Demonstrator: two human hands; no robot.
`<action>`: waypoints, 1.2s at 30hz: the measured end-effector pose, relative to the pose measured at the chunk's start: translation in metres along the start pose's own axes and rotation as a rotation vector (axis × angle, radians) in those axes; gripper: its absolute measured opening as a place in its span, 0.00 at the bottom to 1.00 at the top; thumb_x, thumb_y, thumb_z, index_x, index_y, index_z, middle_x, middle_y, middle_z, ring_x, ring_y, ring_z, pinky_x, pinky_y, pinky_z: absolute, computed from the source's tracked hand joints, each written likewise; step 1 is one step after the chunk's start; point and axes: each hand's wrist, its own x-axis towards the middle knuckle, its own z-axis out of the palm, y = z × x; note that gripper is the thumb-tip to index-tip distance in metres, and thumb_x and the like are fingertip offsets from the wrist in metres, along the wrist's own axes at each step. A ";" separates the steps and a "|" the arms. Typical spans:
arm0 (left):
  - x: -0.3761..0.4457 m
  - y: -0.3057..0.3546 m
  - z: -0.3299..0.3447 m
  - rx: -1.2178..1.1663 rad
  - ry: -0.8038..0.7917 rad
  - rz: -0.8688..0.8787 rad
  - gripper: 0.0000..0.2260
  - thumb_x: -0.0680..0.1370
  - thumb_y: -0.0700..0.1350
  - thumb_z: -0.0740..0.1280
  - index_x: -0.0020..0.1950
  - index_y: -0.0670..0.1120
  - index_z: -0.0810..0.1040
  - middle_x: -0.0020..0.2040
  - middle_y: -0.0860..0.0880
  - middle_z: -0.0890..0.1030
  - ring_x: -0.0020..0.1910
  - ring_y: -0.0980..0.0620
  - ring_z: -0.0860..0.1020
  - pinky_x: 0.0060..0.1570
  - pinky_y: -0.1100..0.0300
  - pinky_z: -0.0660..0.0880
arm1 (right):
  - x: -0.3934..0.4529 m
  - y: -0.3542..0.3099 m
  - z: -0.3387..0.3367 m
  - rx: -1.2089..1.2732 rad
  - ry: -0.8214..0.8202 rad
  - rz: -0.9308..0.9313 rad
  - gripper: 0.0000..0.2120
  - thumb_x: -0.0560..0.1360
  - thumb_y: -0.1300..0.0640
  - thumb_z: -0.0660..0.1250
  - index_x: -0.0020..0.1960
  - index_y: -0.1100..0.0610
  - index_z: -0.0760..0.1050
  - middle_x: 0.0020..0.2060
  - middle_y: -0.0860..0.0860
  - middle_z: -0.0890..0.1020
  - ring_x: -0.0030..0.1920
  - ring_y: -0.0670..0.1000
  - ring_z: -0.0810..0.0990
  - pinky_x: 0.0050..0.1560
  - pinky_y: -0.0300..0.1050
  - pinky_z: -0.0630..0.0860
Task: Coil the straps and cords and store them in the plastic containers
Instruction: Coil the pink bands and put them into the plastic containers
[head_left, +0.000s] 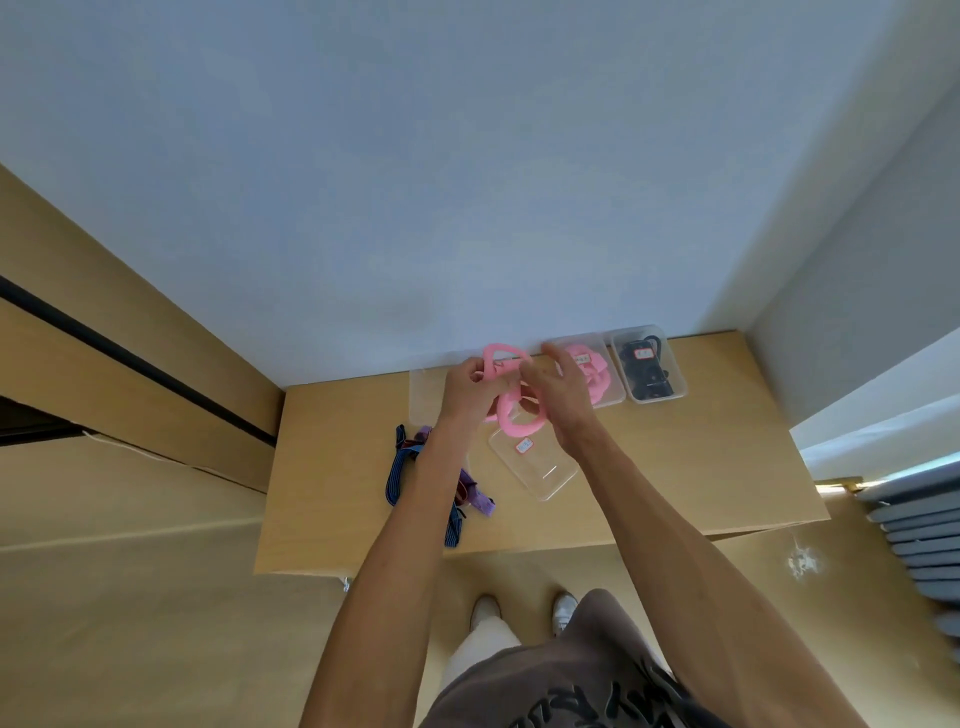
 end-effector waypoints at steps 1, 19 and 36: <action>-0.002 -0.003 0.001 -0.012 0.011 -0.003 0.07 0.73 0.44 0.76 0.47 0.45 0.81 0.43 0.46 0.84 0.37 0.51 0.82 0.33 0.60 0.77 | 0.000 0.005 -0.002 0.036 -0.010 0.016 0.25 0.74 0.58 0.72 0.68 0.50 0.68 0.51 0.56 0.84 0.46 0.55 0.87 0.43 0.47 0.83; 0.111 -0.071 -0.029 0.262 -0.005 0.071 0.19 0.74 0.33 0.70 0.63 0.46 0.79 0.51 0.49 0.84 0.47 0.49 0.83 0.46 0.59 0.81 | 0.119 0.057 0.067 -0.442 0.307 0.125 0.27 0.71 0.70 0.64 0.68 0.57 0.70 0.52 0.59 0.83 0.50 0.57 0.82 0.49 0.51 0.80; 0.193 -0.127 -0.014 1.043 0.029 0.343 0.13 0.76 0.45 0.73 0.59 0.44 0.80 0.58 0.46 0.80 0.55 0.46 0.77 0.53 0.55 0.77 | 0.200 0.113 0.073 -0.968 0.293 0.027 0.07 0.73 0.64 0.69 0.51 0.64 0.77 0.43 0.58 0.79 0.41 0.56 0.74 0.35 0.40 0.65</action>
